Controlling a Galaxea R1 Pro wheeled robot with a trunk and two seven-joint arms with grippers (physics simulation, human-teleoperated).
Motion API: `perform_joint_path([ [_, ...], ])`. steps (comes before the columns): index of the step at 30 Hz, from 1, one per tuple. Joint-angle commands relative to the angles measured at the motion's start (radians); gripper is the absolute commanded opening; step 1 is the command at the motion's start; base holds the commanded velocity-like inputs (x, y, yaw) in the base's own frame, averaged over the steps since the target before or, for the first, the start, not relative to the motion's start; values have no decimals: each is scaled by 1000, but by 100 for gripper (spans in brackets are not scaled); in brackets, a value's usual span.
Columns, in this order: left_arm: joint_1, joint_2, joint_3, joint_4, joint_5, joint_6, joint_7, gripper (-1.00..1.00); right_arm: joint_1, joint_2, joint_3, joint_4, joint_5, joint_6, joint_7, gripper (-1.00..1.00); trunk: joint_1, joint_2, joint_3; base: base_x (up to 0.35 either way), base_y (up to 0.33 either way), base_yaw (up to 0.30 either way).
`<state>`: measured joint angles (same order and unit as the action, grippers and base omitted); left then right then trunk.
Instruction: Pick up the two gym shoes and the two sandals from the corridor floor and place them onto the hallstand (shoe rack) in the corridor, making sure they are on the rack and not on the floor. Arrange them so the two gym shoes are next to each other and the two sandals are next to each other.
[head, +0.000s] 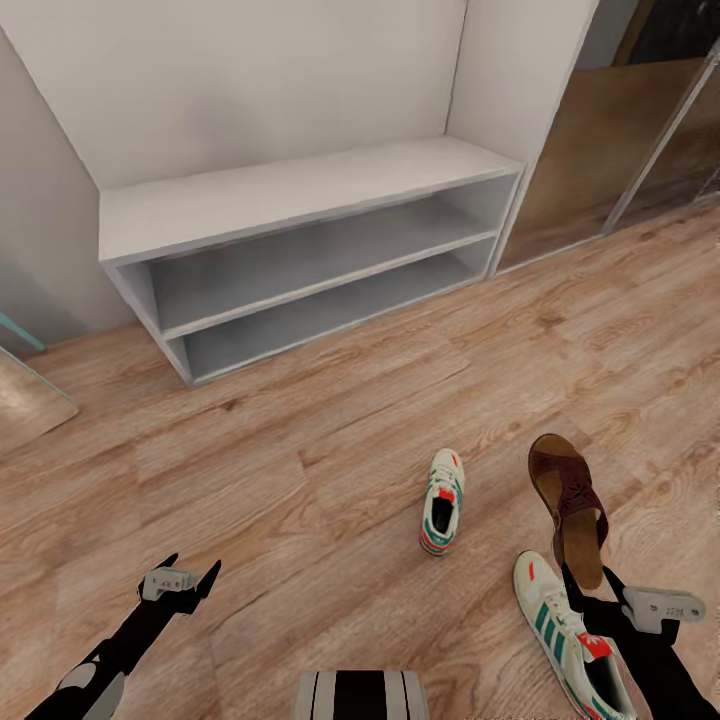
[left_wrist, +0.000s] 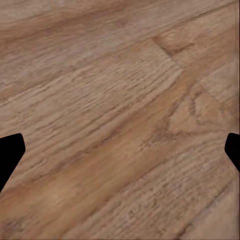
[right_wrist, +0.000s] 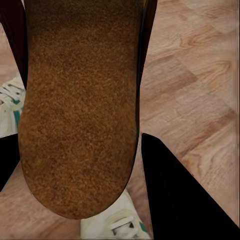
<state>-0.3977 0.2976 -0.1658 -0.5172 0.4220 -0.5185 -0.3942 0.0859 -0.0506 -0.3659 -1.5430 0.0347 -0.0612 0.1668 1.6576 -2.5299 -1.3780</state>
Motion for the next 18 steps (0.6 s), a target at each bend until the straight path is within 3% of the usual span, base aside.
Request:
perform_joint_path([
  [1, 0, 0, 0, 0, 0, 0, 0, 100, 0, 0, 0, 0, -4, 1, 0, -100, 0, 0, 1, 0, 0, -212],
  [18, 0, 0, 0, 0, 0, 0, 0, 100, 0, 0, 0, 0, -4, 1, 0, -100, 0, 0, 22, 0, 0, -212],
])
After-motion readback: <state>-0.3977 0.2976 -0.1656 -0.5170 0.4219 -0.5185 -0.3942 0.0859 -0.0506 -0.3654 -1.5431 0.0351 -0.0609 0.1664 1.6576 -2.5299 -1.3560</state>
